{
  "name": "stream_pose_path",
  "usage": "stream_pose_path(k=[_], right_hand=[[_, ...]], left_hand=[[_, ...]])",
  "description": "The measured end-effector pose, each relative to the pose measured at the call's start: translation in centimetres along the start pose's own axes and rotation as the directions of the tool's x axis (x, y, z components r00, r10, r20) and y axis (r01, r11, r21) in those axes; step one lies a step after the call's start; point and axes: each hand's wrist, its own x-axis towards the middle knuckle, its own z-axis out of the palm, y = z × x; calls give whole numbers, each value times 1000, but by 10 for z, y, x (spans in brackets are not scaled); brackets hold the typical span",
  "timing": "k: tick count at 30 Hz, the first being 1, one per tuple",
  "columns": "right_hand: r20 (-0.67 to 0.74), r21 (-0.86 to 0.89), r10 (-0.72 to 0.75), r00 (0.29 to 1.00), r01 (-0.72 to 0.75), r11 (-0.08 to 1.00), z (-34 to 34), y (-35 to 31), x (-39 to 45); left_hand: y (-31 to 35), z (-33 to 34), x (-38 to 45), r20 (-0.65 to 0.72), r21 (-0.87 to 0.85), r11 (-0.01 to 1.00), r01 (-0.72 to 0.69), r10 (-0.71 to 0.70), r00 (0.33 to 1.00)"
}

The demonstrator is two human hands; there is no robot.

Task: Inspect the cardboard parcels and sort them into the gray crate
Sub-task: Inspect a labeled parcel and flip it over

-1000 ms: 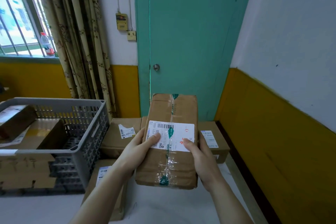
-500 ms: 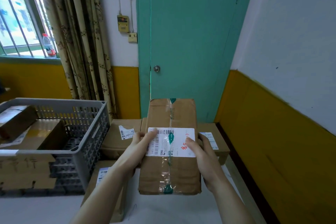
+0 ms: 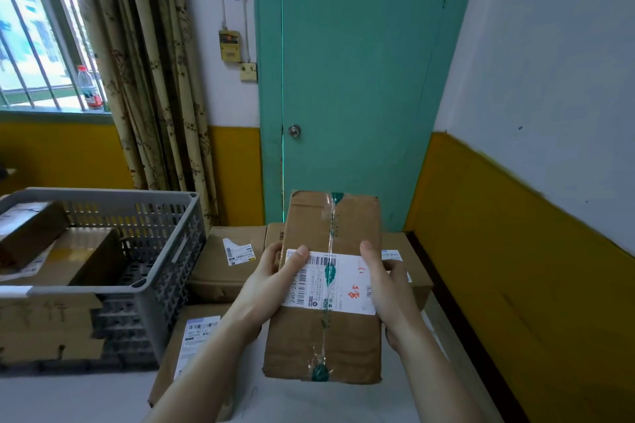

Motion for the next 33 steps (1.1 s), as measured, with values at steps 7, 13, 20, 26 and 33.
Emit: stream_pose_path(k=[7, 13, 20, 26, 33], right_hand=[[97, 159, -34, 995, 18, 987, -3, -3, -3], [78, 88, -55, 995, 48, 995, 0, -4, -5], [-131, -330, -327, 936, 270, 904, 12, -7, -13], [-81, -383, -390, 917, 332, 862, 16, -8, -19], [78, -262, -256, 964, 267, 927, 20, -12, -24]], left_hand=[[6, -12, -3, 153, -93, 995, -27, 41, 987], [3, -14, 0, 82, -76, 995, -70, 76, 994], [4, -2, -4, -60, 33, 993, -111, 113, 992], [7, -7, -5, -185, 95, 983, -157, 172, 968], [13, -11, -8, -1, -210, 973, -99, 102, 995]])
